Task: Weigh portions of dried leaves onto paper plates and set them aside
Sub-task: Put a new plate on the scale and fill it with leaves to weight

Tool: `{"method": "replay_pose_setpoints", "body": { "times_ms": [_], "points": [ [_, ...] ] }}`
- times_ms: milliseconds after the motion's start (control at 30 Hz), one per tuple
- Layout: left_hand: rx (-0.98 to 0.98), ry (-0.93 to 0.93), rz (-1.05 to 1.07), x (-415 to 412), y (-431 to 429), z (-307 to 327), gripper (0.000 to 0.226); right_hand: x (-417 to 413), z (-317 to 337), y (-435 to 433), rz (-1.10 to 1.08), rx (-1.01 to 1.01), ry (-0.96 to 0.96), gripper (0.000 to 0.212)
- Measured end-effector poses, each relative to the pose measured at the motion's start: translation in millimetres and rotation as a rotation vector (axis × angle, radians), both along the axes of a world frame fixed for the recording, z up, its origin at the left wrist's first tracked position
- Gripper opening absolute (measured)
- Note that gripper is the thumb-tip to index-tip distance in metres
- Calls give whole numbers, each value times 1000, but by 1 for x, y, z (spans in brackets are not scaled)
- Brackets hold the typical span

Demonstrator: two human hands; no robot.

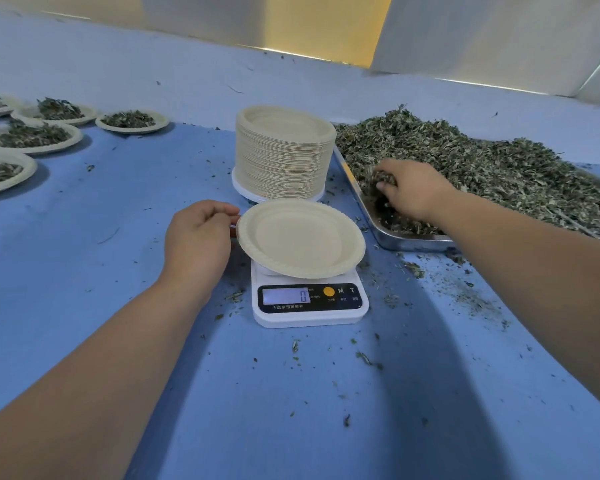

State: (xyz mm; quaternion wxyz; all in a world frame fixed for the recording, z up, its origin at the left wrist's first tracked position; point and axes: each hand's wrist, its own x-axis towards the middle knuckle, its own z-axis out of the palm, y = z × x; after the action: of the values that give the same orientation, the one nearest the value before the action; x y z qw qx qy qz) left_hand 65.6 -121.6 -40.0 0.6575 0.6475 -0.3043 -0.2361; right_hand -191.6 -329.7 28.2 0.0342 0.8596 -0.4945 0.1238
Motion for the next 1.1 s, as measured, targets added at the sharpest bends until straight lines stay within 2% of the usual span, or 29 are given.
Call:
{"method": "replay_pose_setpoints", "body": {
  "times_ms": [133, 300, 600, 733, 867, 1000, 1100],
  "points": [
    [-12, 0, -6, -1, 1, 1, 33, -6, 8, 3, 31, -40, -126, 39],
    [-13, 0, -8, -1, 1, 1, 32, -8, -5, 13, 65, 66, -7, 41],
    [-9, -13, -10, 1, -1, -1, 31, -10, 40, 18, 43, 12, -250, 40],
    [-13, -11, -17, 2, 1, -3, 31, 1, 72, 35, 119, -73, -336, 38],
    [-20, 1, -25, 3, 2, -3, 31, 19, 81, 69, 230, -143, -344, 40],
    [-14, 4, -23, 2, 1, -2, 30, 40, 66, 115, 375, -133, -337, 40],
    [-9, -18, -18, 2, 2, -1, 31, 54, 40, 141, 469, -35, -253, 41]
  ]
}}
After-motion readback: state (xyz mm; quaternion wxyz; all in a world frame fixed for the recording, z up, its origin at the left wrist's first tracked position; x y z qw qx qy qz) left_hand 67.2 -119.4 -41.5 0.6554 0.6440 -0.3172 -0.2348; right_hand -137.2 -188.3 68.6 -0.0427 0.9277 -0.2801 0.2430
